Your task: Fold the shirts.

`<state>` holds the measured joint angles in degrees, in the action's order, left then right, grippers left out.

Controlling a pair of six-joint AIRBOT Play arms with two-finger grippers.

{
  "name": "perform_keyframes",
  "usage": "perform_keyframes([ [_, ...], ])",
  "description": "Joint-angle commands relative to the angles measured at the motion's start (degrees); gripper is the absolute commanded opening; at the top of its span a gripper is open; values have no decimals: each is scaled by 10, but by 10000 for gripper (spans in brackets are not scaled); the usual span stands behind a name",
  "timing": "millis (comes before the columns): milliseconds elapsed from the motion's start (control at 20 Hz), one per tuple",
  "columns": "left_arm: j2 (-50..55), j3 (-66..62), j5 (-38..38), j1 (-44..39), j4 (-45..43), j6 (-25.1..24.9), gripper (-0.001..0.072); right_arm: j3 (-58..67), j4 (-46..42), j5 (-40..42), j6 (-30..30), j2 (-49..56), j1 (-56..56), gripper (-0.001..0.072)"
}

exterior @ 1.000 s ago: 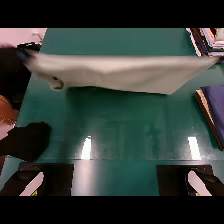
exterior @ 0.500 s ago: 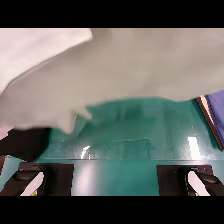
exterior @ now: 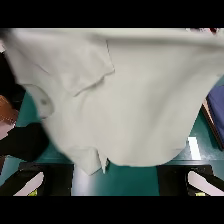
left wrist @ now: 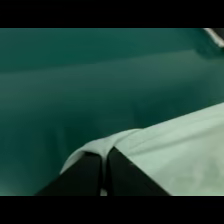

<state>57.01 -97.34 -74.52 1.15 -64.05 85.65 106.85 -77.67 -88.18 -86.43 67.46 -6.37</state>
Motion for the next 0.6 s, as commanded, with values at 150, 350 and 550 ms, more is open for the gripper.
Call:
perform_keyframes([
  [150, 188, 128, 66, 1, 0, -42, 28, -106, 0, 71, 10, 158, 29, 13],
  [350, 309, 107, 189, 1, 0, -57, 28, -60, 1, 154, 10, 252, 50, 13],
  [550, 346, 74, 188, 1, 0, -57, 28, 15, 0, 156, 10, 300, 62, 13],
])
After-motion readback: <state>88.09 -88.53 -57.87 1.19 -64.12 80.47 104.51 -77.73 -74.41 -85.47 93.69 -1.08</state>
